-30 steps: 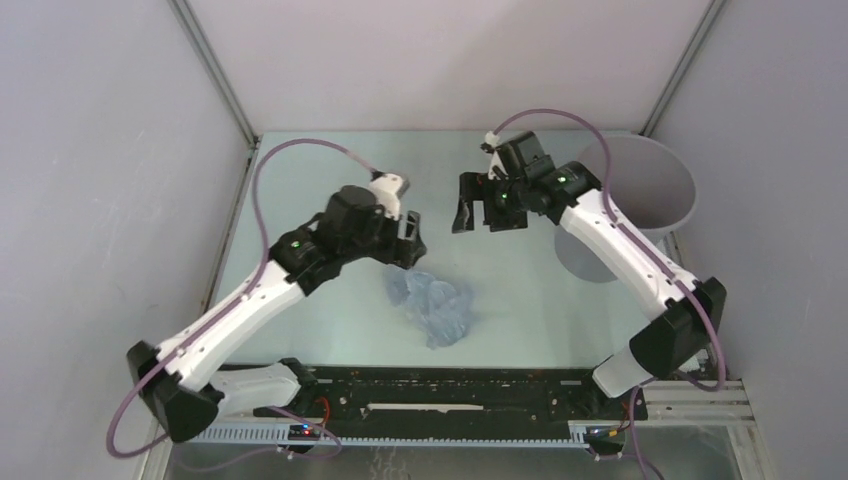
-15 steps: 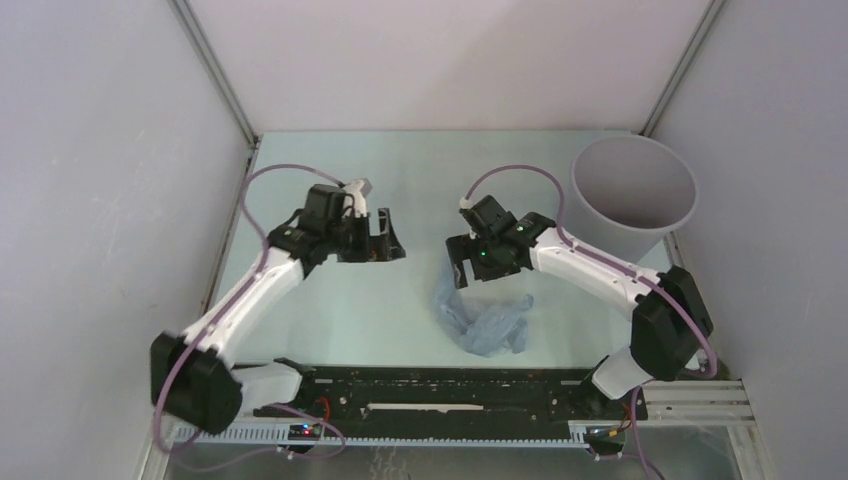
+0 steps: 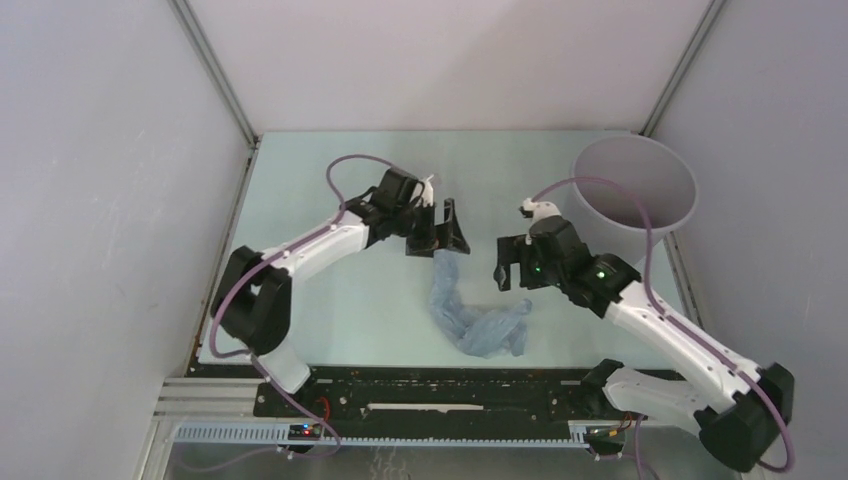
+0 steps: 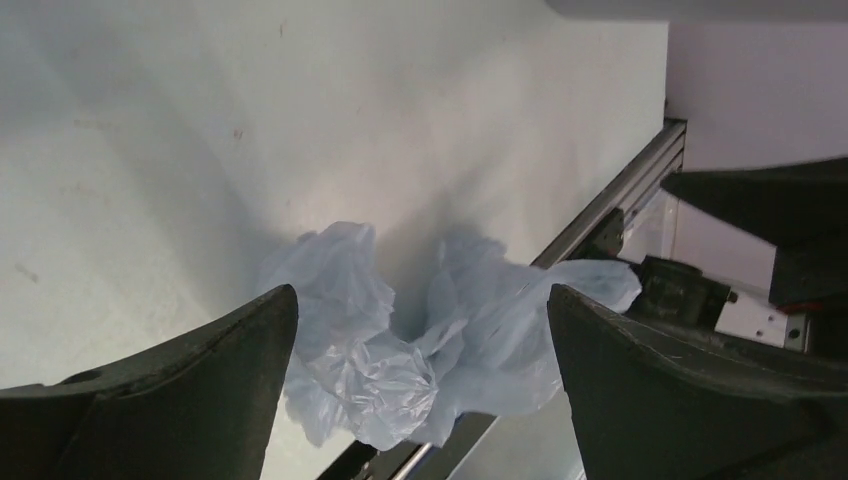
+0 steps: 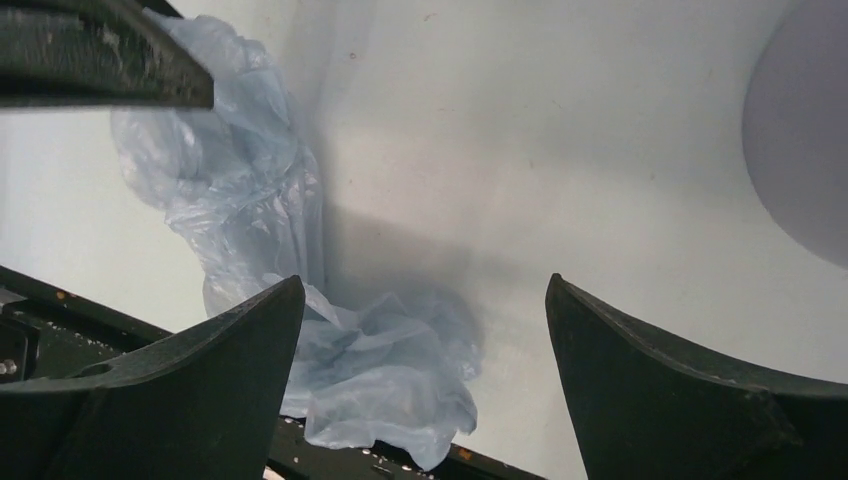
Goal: Put the trash bags into the trash bin
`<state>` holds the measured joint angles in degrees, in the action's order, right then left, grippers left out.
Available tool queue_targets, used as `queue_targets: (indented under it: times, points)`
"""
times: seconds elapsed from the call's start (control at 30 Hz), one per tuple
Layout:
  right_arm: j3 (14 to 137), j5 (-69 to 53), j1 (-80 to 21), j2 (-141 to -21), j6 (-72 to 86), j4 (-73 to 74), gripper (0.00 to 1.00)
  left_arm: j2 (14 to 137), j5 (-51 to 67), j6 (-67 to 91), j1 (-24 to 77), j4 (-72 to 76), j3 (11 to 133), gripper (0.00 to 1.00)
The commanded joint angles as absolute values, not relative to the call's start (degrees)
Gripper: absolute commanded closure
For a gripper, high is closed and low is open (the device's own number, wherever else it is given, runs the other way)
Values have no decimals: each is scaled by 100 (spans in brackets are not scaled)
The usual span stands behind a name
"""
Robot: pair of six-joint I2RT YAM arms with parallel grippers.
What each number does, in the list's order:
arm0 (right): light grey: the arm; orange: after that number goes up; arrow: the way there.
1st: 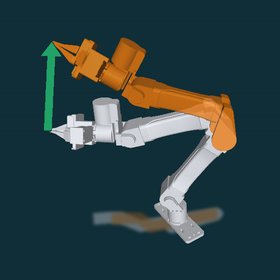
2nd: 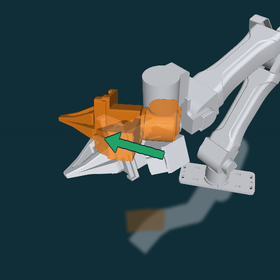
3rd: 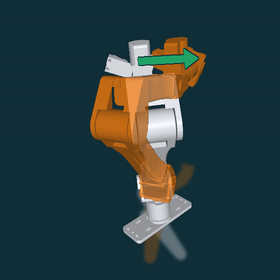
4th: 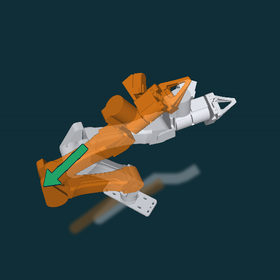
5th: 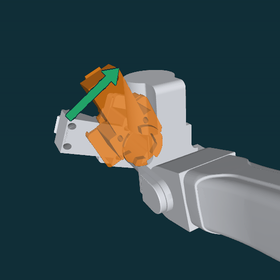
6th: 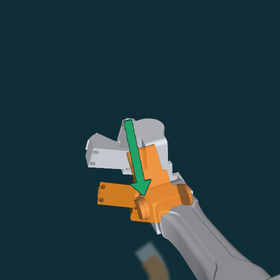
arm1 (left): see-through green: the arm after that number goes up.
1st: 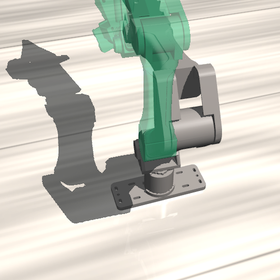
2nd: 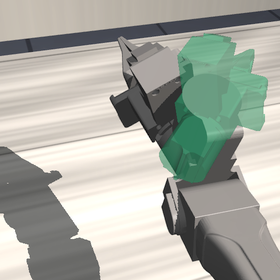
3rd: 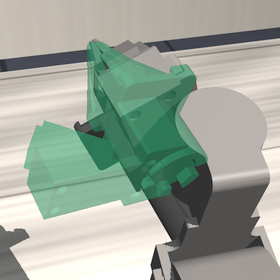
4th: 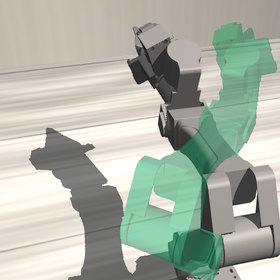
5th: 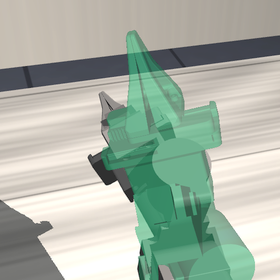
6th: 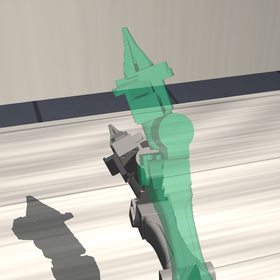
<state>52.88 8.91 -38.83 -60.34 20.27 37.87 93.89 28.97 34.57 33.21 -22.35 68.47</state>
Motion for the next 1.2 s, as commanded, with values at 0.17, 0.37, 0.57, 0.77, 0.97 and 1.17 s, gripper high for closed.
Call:
queue_targets:
  times: [0.17,0.37,0.57,0.77,0.97,1.17]
  points:
    - [4975,-186,-3456,-5026,1840,3767,0,10108,2122,3468,3476,-3069,7606,18]
    - [4975,-1092,-3120,-5220,2084,3946,0,9552,1678,3165,3338,-3318,7061,63]
    - [4999,-1823,-3028,-5734,2049,3916,2,8686,1929,3462,2365,-2627,6124,99]
    - [5193,-2094,-2827,-6364,2364,3745,3,8058,2893,4509,1057,-982,4964,100]
    - [5554,-2582,-2749,-7249,3071,3186,7,7629,3313,5551,302,989,3911,100]
    - [6173,-2678,-2501,-7819,3858,3128,8,7454,3389,4961,158,840,3948,100]
